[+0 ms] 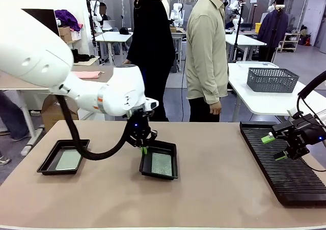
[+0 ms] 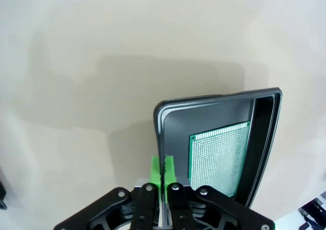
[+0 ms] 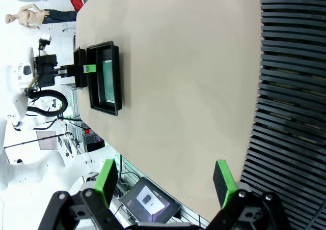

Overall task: Inspect and transfer BCBs to ESD trays.
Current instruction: Pick up the ESD tray and place it on the left side of the table.

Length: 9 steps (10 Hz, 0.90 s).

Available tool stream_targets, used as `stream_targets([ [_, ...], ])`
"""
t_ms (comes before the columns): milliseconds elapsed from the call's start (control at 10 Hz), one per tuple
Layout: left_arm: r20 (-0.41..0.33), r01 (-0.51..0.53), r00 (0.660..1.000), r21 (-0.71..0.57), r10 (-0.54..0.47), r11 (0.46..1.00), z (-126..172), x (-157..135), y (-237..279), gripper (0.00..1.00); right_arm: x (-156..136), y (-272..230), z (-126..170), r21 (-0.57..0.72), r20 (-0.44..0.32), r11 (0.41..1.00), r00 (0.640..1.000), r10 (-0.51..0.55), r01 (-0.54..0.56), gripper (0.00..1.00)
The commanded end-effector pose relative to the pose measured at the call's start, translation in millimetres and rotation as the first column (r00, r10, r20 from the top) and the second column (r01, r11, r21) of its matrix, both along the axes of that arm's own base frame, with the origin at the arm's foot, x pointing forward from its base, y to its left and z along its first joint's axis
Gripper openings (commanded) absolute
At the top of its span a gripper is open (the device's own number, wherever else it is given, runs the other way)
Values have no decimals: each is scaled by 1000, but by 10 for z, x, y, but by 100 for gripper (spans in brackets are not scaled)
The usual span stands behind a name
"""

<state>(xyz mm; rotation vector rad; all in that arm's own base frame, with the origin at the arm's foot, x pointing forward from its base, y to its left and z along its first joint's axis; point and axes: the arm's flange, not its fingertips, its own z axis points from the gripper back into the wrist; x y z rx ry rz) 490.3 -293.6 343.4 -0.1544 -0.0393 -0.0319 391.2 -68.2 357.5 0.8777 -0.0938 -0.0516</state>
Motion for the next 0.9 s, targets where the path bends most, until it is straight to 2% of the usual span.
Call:
stream_targets([
  [0,24,16,1000,-68,-15,998,24,-201,362,3,2,8,13,0,-2,1000,1000,-10,10,100],
  [300,32,19,999,-93,-16,996,17,-280,846,3,2,8,13,0,-2,1000,1000,-10,10,100],
  [800,19,25,1000,-125,-23,992,56,-190,1525,3,2,8,13,0,-2,1000,1000,-10,10,100],
])
